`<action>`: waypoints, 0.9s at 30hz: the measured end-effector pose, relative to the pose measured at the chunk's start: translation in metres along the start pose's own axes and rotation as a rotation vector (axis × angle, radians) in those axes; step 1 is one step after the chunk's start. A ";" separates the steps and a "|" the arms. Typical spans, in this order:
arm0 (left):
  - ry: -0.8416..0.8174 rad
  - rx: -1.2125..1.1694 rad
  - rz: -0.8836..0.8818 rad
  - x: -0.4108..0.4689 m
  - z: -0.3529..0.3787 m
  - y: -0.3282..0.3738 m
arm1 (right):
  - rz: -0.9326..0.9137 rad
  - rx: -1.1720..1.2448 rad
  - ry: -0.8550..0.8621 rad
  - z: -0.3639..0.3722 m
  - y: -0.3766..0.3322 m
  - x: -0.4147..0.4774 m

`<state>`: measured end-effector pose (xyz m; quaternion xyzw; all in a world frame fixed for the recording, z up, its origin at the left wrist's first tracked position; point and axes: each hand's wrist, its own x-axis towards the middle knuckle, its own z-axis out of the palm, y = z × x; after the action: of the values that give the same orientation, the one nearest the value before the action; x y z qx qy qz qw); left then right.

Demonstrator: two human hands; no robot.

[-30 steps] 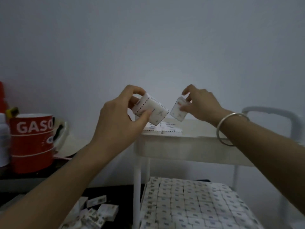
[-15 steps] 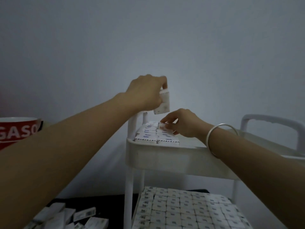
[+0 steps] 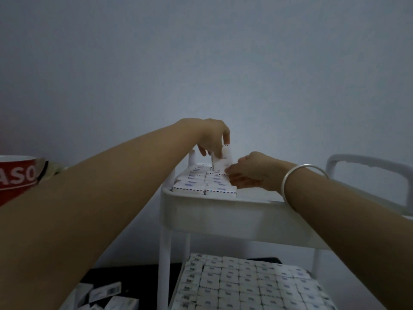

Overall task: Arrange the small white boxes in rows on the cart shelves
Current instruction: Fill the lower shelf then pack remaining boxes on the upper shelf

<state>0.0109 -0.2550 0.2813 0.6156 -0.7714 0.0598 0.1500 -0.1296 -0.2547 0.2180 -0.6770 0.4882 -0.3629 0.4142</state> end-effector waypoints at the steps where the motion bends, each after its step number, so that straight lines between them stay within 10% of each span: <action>1: -0.039 -0.024 -0.014 0.000 0.003 -0.002 | 0.041 0.022 -0.001 0.000 0.000 -0.002; 17: -0.200 0.271 -0.061 -0.025 0.032 0.010 | 0.025 -0.630 -0.051 0.007 0.004 -0.009; 27: 0.585 -0.006 0.105 -0.147 0.025 0.018 | -0.632 -0.589 0.354 0.018 -0.003 -0.056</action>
<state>0.0188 -0.1208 0.2141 0.5311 -0.7262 0.2402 0.3644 -0.1270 -0.1970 0.2089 -0.8090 0.4033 -0.4273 -0.0165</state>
